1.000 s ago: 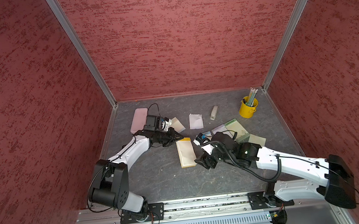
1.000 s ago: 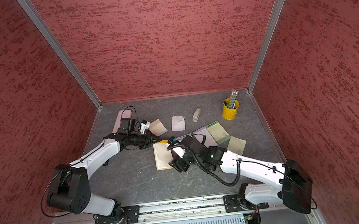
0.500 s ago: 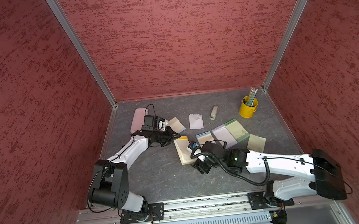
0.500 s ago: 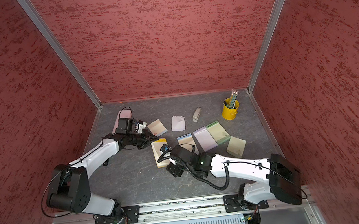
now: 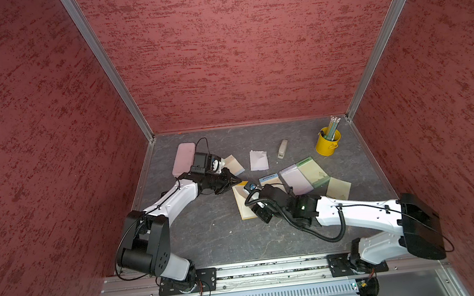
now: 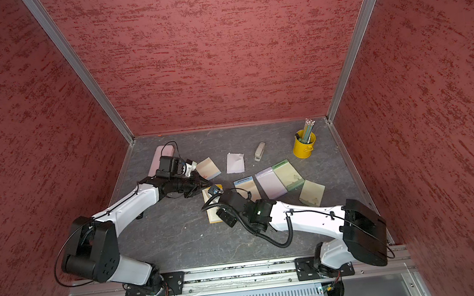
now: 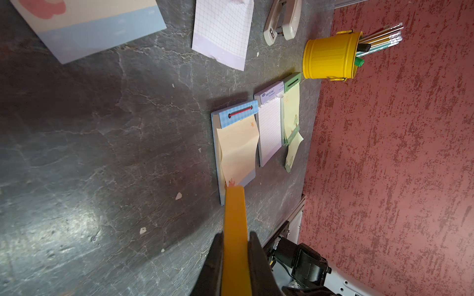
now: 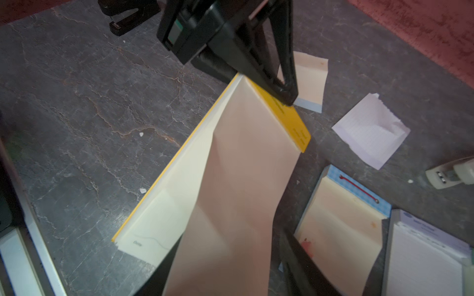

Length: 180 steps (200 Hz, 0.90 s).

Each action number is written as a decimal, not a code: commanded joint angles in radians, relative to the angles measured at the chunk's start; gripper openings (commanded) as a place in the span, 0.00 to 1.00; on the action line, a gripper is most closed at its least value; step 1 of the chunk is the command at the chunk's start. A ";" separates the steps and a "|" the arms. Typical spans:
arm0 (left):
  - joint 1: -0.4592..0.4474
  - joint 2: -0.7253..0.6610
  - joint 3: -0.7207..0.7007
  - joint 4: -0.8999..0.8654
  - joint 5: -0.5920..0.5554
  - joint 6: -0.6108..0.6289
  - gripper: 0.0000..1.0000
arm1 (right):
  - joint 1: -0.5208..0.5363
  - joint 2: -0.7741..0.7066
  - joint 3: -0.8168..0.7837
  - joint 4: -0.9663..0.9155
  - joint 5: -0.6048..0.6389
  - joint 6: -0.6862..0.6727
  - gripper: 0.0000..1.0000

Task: Tear off pages from different memo pads
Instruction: Tear off the paper from the memo pad.

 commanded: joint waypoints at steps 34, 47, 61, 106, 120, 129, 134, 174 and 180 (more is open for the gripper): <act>-0.037 0.002 0.022 0.002 0.017 0.034 0.00 | -0.006 0.026 0.041 0.026 0.090 -0.072 0.31; -0.044 0.003 0.027 0.004 0.025 0.039 0.00 | -0.010 0.034 0.049 0.021 0.098 -0.083 0.23; -0.046 0.004 0.031 0.009 0.031 0.043 0.00 | -0.014 0.034 0.052 0.020 0.106 -0.094 0.15; -0.026 -0.054 0.013 0.103 0.048 0.080 0.25 | -0.047 0.027 0.077 -0.004 0.169 -0.192 0.00; 0.003 -0.113 -0.038 0.209 0.041 0.069 0.37 | -0.068 0.019 0.087 -0.005 0.182 -0.225 0.00; 0.021 -0.158 -0.085 0.288 0.037 0.057 0.45 | -0.082 0.016 0.097 -0.003 0.184 -0.242 0.00; 0.032 -0.184 -0.107 0.321 0.028 0.052 0.50 | -0.086 0.016 0.103 -0.005 0.185 -0.251 0.00; 0.059 -0.378 -0.253 0.421 -0.096 0.103 0.65 | -0.126 0.034 0.174 -0.030 0.189 -0.311 0.00; 0.048 -0.399 -0.264 0.412 -0.120 0.124 0.65 | -0.131 0.034 0.185 -0.039 0.187 -0.317 0.00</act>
